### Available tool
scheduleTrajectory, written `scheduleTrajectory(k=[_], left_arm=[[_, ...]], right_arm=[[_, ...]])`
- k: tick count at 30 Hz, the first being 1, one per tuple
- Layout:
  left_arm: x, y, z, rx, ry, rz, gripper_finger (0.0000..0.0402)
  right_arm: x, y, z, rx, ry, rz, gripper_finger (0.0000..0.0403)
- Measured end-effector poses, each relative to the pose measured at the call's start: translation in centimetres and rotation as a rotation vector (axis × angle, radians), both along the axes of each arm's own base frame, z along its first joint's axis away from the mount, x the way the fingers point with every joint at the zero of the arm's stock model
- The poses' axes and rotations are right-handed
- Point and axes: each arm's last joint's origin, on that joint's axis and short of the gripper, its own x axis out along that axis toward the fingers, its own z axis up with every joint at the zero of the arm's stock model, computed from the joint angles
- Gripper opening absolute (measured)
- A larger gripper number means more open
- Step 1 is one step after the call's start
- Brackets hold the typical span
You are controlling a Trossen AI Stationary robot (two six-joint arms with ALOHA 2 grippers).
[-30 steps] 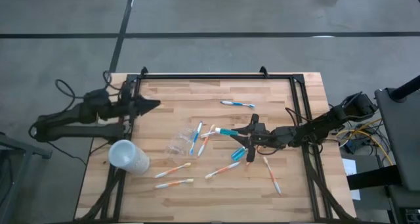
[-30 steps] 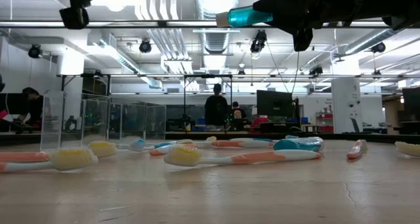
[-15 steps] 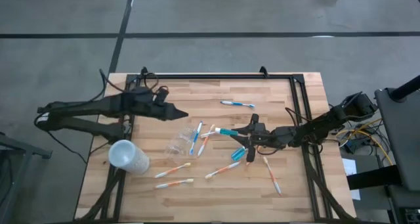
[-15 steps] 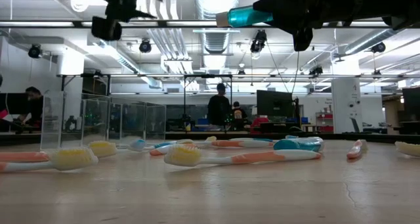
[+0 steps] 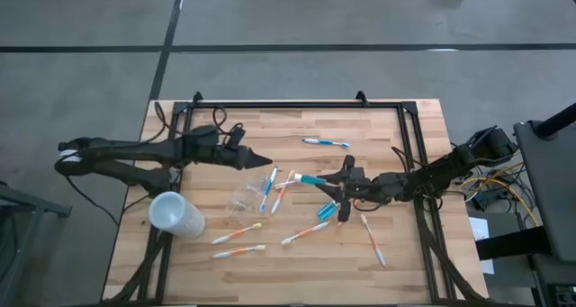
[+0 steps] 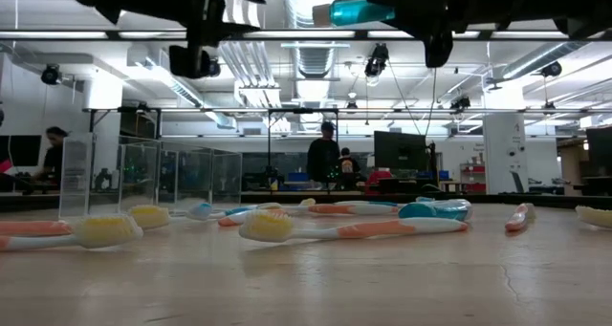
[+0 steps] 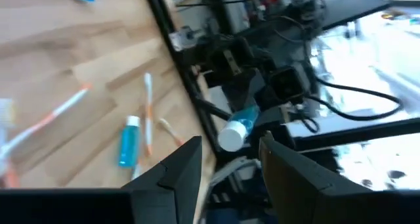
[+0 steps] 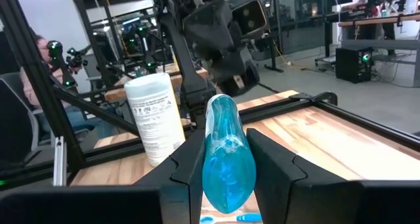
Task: Pick & Place toothbrushing station
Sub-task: Put the left mouthwash bottle into the transparent organizer
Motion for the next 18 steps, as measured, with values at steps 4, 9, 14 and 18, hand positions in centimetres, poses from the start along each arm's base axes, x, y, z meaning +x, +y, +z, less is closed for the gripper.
scheduleTrajectory(k=[4,9,14,18], left_arm=[[-0.3,0.0,-1.7,-0.034,-0.015,0.002,0.0159],[-0.5,-0.1,-3.7,-0.149,-0.032,0.013,0.0159],[0.0,-0.1,-4.9,-0.258,-0.092,0.014,0.0159],[0.9,0.0,-5.2,-0.323,-0.136,0.010,0.0159]], right_arm=[[0.1,0.0,0.3,-0.001,-0.009,0.000,0.0093],[0.3,0.1,0.6,-0.004,-0.018,-0.001,0.0093],[0.4,0.1,0.9,-0.060,-0.012,-0.005,0.0093],[0.5,0.2,1.1,-0.079,-0.013,-0.007,0.0093]])
